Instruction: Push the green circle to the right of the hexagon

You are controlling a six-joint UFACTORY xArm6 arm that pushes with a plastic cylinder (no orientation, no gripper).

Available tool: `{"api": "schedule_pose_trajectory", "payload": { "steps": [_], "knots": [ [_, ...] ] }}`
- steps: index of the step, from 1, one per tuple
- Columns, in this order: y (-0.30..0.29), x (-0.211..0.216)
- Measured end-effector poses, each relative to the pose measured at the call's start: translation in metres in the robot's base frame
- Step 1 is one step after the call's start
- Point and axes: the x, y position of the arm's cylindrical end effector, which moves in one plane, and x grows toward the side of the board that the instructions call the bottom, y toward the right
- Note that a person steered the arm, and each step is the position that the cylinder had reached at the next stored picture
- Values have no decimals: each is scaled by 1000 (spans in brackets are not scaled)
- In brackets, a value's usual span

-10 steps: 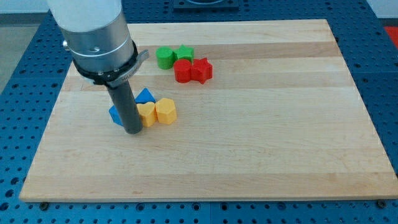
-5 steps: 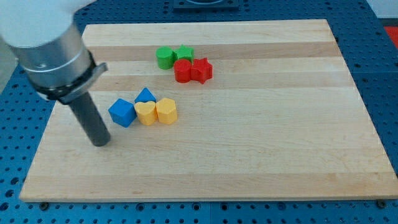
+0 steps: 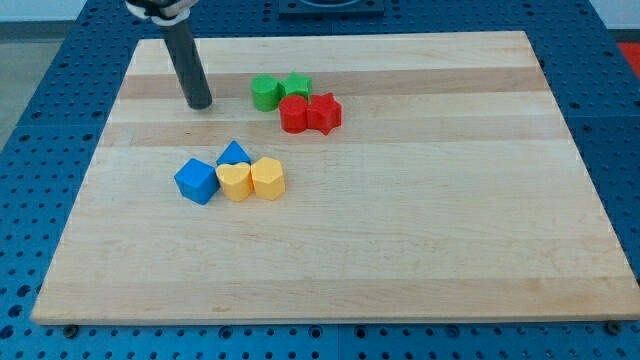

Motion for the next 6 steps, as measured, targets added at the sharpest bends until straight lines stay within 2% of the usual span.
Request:
{"api": "schedule_pose_trajectory", "payload": {
  "steps": [1, 3, 4, 5, 6],
  "knots": [
    [0, -17],
    [86, -21],
    [86, -21],
    [89, -6],
    [113, 45]
  ]
}}
